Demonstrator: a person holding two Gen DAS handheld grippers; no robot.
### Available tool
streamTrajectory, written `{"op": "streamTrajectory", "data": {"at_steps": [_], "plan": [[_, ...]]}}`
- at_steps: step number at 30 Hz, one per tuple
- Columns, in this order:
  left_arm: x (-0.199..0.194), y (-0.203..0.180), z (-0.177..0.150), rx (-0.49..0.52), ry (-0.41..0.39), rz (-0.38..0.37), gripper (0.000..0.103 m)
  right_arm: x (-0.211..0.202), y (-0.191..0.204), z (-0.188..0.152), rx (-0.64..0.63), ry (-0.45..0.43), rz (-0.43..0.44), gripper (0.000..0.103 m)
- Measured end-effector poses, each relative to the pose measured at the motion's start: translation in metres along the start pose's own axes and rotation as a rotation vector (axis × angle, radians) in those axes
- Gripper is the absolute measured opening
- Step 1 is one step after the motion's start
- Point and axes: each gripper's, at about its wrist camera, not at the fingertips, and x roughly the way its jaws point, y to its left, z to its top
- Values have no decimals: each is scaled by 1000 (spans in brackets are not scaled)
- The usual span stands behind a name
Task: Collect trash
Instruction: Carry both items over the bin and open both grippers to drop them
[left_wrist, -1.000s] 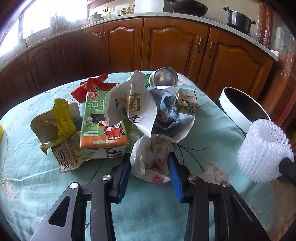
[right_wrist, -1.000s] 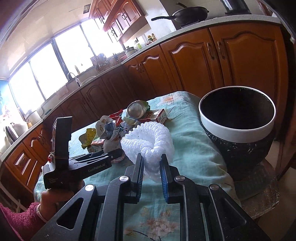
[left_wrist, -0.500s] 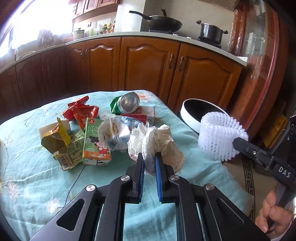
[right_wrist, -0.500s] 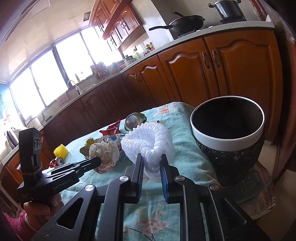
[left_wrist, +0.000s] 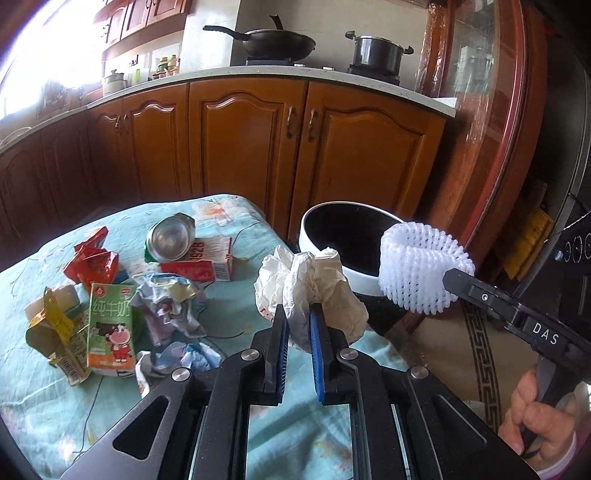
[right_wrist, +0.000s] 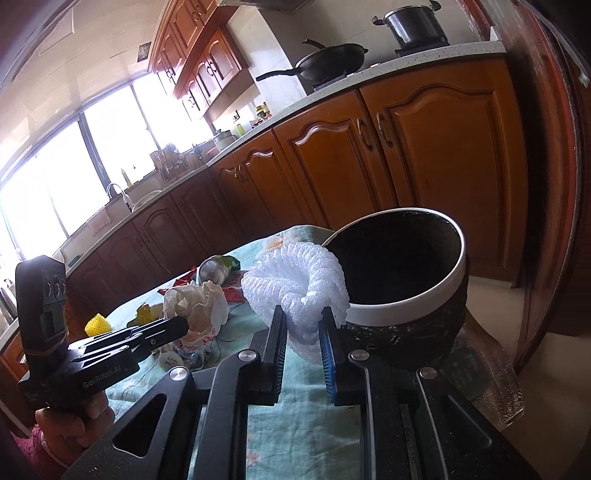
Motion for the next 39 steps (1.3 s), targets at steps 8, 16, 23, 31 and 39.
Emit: {"op": "streamTrajectory", "data": {"at_steps": [8, 16, 23, 31, 39], "plan": [[42, -11, 29, 10, 18, -18, 10, 13, -30, 18, 32, 14, -72, 17], [98, -24, 68, 7, 73, -37, 10, 35, -59, 43, 42, 46, -138, 17], [152, -36, 98, 32, 121, -42, 11, 52, -74, 62, 25, 78, -172, 19], [199, -47, 110, 54, 173, -37, 18, 77, -86, 72, 15, 130, -194, 24], [190, -40, 101, 45, 151, -18, 49, 77, -96, 70, 62, 138, -183, 63]]}}
